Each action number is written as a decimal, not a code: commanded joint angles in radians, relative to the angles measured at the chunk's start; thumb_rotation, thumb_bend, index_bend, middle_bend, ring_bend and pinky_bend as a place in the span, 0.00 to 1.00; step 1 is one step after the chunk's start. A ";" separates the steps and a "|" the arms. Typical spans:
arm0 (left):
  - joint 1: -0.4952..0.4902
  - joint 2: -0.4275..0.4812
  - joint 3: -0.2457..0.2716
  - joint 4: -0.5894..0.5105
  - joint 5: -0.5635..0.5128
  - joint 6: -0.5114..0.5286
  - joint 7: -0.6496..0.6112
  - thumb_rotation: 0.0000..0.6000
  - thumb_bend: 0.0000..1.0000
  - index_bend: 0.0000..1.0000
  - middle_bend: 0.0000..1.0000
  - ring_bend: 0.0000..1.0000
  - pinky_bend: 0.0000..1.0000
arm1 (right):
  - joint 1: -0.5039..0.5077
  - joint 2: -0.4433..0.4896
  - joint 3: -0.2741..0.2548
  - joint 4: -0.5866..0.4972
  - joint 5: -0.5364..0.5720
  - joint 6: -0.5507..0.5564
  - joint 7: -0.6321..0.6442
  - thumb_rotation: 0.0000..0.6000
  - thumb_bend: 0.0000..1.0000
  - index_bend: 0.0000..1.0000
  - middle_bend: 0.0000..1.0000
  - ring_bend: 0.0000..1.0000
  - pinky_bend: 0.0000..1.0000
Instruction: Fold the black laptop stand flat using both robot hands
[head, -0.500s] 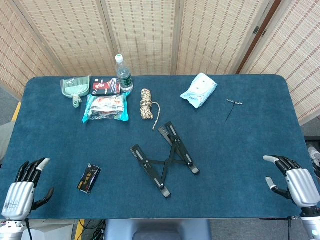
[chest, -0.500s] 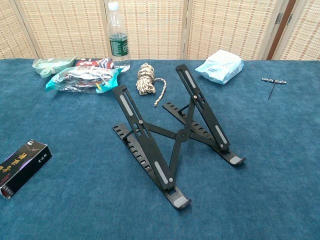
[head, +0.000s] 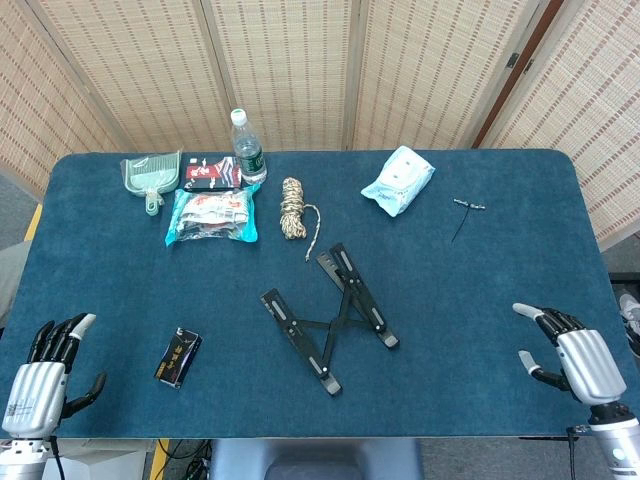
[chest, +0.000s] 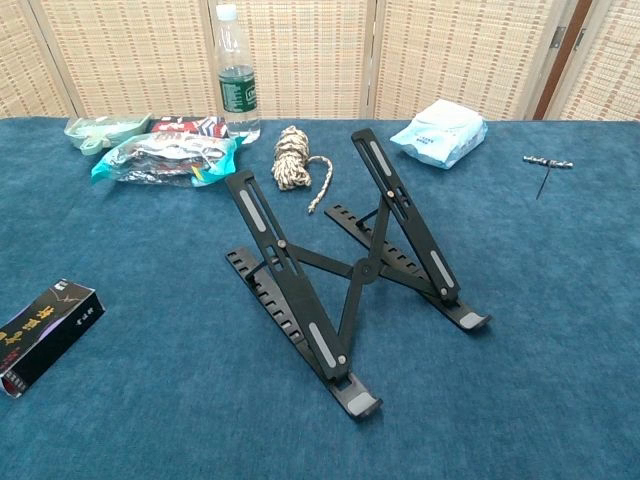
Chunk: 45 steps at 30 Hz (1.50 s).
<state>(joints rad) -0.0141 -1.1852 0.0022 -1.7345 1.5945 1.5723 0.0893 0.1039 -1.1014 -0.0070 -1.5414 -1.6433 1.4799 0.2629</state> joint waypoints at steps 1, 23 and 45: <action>-0.002 0.001 -0.001 0.000 -0.002 -0.005 0.001 1.00 0.32 0.08 0.11 0.10 0.00 | 0.045 0.010 -0.003 -0.010 -0.006 -0.070 0.051 1.00 0.29 0.18 0.30 0.26 0.34; 0.007 0.005 0.005 0.017 0.004 0.008 -0.033 1.00 0.32 0.08 0.11 0.10 0.00 | 0.380 -0.042 0.028 -0.048 0.002 -0.477 0.481 1.00 0.29 0.00 0.06 0.05 0.34; 0.013 0.018 0.012 0.026 0.009 0.013 -0.081 1.00 0.32 0.08 0.11 0.10 0.00 | 0.532 -0.334 0.087 0.202 0.103 -0.588 0.477 1.00 0.23 0.00 0.06 0.05 0.32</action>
<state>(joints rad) -0.0009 -1.1680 0.0135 -1.7072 1.6017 1.5848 0.0098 0.6254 -1.4138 0.0758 -1.3607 -1.5419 0.8893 0.7299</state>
